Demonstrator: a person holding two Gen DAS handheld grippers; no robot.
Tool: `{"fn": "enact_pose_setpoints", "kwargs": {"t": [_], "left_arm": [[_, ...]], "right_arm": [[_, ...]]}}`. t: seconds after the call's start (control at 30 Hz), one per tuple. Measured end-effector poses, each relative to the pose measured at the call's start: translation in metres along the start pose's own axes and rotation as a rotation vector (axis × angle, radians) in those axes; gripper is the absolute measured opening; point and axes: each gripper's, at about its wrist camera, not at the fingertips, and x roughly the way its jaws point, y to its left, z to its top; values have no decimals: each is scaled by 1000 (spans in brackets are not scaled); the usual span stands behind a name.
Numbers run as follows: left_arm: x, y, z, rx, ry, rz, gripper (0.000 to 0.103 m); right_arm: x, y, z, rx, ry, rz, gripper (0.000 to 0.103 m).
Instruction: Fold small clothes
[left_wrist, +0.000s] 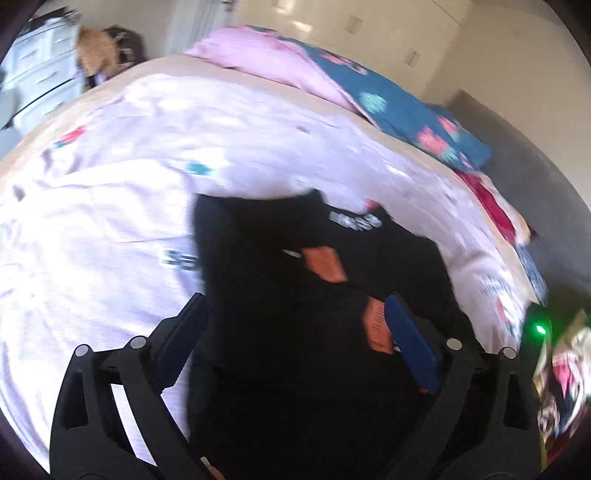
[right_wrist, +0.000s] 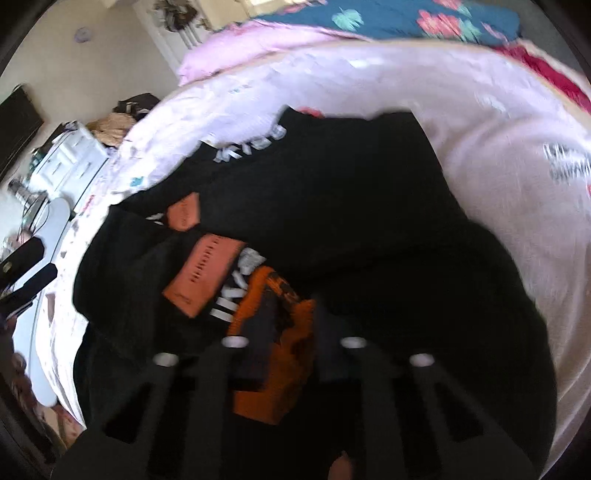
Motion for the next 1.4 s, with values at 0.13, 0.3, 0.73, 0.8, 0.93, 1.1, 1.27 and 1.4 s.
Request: {"fn": "enact_pose_setpoints", "kwargs": {"t": [0.13,0.3,0.73,0.8,0.93,1.1,1.27,1.4], "left_arm": [[-8,27,6,-71,-25,47,92],[-12,38,10,-104,-39,84,92],[18,8,11,-36,2,49,92],[26,0,12,-15,15,42,92],[40,-13,12,30,37,35,92],[58,-19,13,39,77,32,92],[69,-23,14,56,98,31,92],[73,-25,13,68,104,32,92]], "right_arm": [[-26,23,22,-98,-85,51,10],[-68,66,67,-314,-227,64,10],[-49,8,95,-220,-194,-111,10],[-39,0,92,-206,-180,-142,10],[-25,-7,84,-178,-150,-169,11],[-13,-15,81,-163,-118,-205,12],[-11,-19,83,-162,-121,-247,17],[-14,-24,83,-144,-140,-230,28]]}}
